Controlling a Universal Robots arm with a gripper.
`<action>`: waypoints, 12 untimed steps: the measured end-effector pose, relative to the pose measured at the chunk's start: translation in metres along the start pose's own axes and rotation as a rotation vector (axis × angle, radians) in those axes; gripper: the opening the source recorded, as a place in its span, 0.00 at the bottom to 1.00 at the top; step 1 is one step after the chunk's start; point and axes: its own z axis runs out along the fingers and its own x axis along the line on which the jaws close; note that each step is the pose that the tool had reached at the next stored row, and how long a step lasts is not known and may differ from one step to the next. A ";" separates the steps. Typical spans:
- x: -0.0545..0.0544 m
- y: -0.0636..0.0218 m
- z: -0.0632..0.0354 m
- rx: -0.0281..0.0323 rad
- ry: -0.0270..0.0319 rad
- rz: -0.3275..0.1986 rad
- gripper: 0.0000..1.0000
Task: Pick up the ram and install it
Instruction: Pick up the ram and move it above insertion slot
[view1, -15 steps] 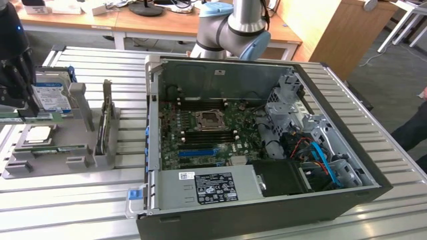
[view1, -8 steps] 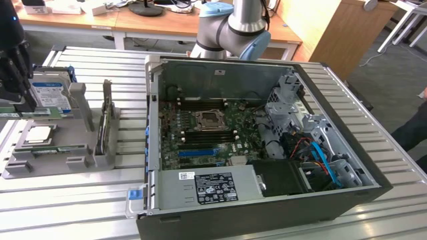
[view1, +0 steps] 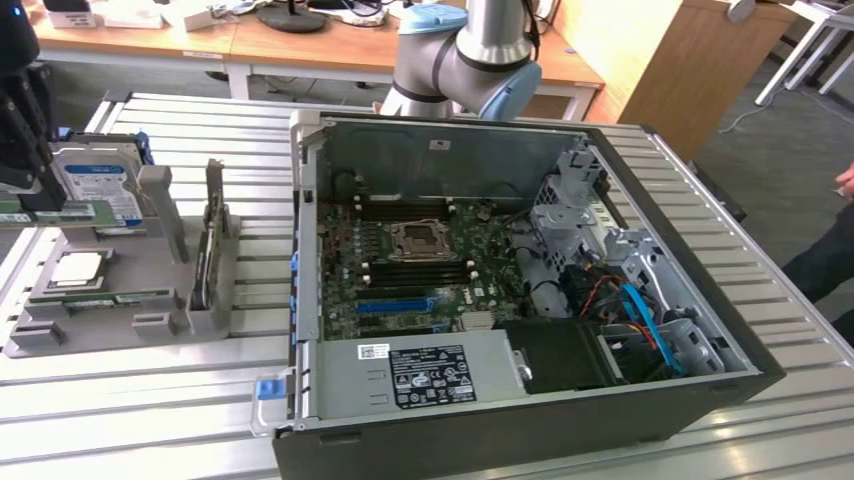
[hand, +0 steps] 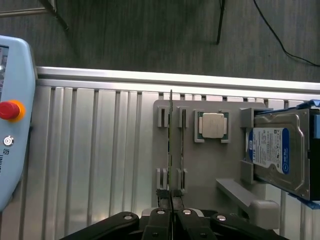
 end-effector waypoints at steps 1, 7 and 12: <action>0.000 0.0001 -0.0019 0.0001 -0.0001 0.000 0.12; 0.000 0.0006 -0.0125 0.0000 0.0000 0.000 0.12; 0.000 0.0009 -0.0198 0.0000 0.0000 0.000 0.12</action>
